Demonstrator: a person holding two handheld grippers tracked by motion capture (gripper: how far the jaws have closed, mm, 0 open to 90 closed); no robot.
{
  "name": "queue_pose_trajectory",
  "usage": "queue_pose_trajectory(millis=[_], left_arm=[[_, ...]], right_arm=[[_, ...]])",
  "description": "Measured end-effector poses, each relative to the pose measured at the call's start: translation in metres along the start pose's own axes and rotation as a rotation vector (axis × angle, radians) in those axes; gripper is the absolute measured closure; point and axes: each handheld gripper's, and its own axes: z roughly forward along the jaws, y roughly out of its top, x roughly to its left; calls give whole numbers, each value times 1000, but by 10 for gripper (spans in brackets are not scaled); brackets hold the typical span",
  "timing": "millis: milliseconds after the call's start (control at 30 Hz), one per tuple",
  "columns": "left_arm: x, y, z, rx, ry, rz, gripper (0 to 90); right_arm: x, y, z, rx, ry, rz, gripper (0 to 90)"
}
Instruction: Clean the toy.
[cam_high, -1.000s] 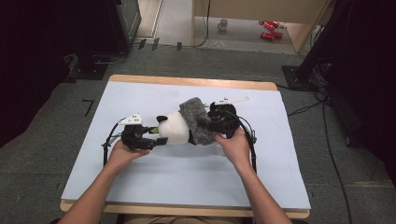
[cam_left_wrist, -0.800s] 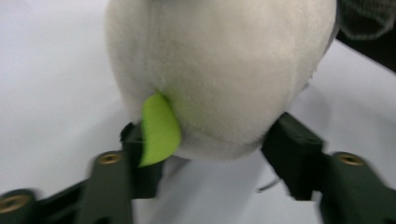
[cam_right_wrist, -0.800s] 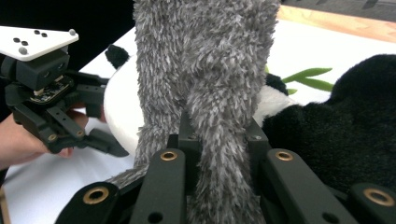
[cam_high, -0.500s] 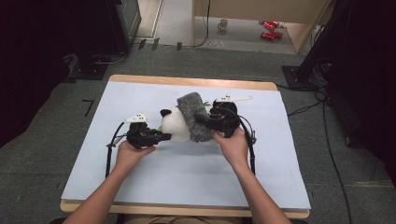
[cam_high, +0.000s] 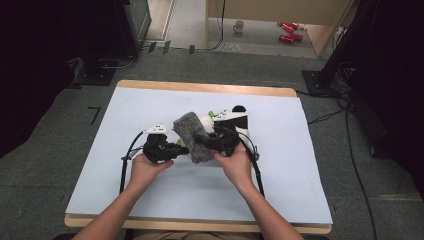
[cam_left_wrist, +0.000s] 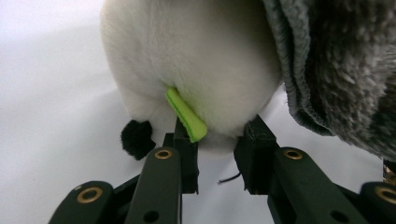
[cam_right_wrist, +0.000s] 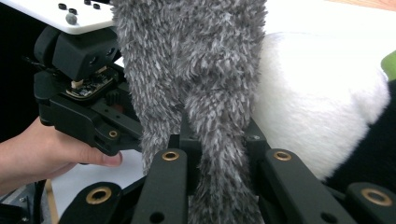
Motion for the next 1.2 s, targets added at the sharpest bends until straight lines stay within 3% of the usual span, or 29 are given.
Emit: queue_pose_trajectory(millis=[167,267,400,700,1000,1200], left_arm=[[9,0,-1,15,19,-29,750],[17,-1,-2,21,20,-58,772],[18,0,-1,8,8,-55,772],[22,1,0,-5,-3,-72,774],[25,4,2,-7,-9,-67,774],[28,4,2,-5,-11,-73,774]], right_arm=[[-3,0,-2,15,-50,-33,771],[-13,-3,-4,30,-107,-19,758],[-31,-6,-13,21,-81,58,783],[-34,-4,-29,27,-136,53,785],[-57,-7,-60,-27,-162,131,784],[-70,-8,-79,-57,-213,165,784]])
